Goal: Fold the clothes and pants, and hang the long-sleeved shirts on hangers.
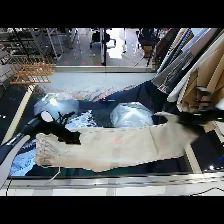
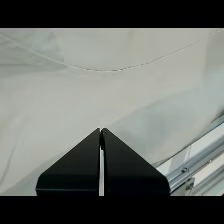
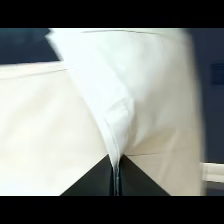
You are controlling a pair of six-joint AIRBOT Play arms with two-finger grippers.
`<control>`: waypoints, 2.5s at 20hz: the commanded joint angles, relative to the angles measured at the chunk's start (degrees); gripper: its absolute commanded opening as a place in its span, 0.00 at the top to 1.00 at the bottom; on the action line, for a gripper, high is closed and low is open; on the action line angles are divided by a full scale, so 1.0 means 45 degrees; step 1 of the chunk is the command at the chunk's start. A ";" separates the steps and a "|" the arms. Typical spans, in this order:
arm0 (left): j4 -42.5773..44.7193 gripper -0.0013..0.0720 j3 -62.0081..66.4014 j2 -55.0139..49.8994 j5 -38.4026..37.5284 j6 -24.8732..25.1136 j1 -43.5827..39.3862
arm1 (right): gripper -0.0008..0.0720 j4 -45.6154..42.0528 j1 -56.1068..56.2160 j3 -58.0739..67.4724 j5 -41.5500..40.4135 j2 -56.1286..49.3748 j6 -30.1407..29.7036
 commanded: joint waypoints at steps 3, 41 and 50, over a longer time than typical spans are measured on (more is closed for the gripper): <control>0.0010 0.97 0.0651 0.1282 -0.1685 0.0092 0.2283 | 0.98 -0.0670 0.9632 -0.2084 -0.5207 -0.0903 0.4833; -0.0005 0.97 -0.1073 0.0947 0.0272 0.0049 -0.1467 | 0.98 -0.5105 -0.2001 -0.1413 -0.1656 0.1030 -0.0719; -0.0568 0.97 -0.0578 0.0185 0.0500 0.0374 -0.0389 | 0.98 -0.2098 0.7193 -0.0209 -0.0918 0.1574 0.3978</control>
